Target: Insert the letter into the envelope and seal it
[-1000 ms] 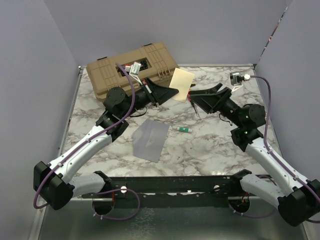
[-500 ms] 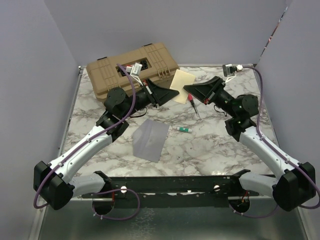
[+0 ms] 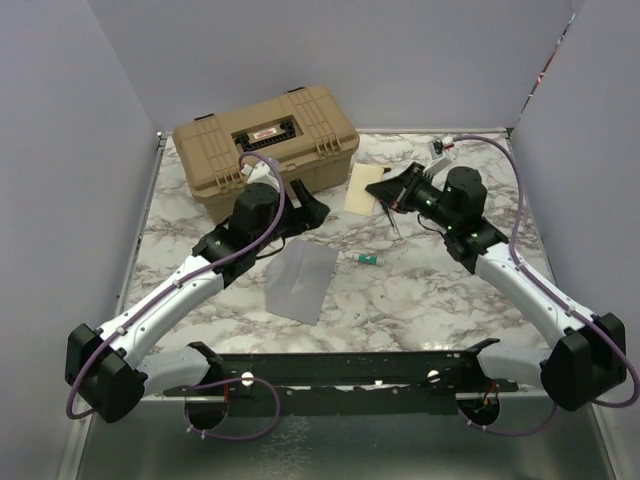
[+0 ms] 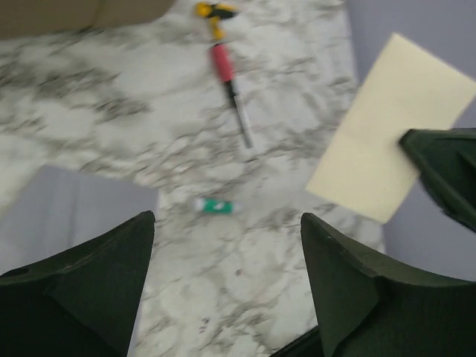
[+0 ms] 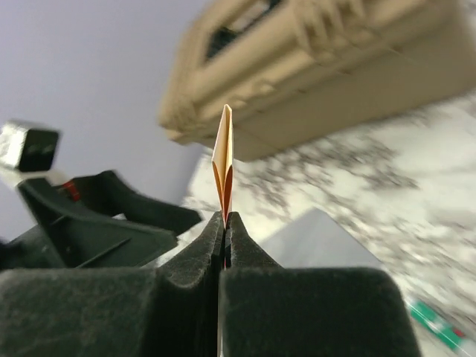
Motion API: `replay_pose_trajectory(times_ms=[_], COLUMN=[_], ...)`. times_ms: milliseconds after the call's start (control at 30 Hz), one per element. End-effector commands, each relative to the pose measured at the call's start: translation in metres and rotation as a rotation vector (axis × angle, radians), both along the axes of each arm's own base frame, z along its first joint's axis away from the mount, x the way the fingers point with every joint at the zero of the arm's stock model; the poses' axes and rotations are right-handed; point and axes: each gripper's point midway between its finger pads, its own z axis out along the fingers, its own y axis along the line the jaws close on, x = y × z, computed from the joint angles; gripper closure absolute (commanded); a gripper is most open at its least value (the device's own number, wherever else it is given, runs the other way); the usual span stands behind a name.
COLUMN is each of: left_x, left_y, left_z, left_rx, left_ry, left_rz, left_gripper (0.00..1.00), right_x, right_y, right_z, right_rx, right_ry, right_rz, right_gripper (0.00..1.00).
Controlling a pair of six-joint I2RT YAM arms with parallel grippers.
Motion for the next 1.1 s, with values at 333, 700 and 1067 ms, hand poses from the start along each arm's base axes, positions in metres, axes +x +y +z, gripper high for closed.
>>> replay_pose_trajectory(times_ms=[333, 700, 1067], left_x=[-0.090, -0.140, -0.149], left_y=[0.098, 0.090, 0.068], left_z=[-0.203, -0.230, -0.249], left_rx=[0.271, 0.381, 0.346], left_ry=[0.540, 0.702, 0.756], left_rz=[0.294, 0.200, 0.053], left_gripper=[0.03, 0.02, 0.06], right_x=[0.039, 0.074, 0.072], right_y=[0.011, 0.011, 0.019], right_z=[-0.186, -0.230, -0.245], right_rx=[-0.320, -0.387, -0.411], right_ry=[0.321, 0.264, 0.234], right_rz=[-0.095, -0.186, -0.116], right_gripper=[1.00, 0.99, 1.00])
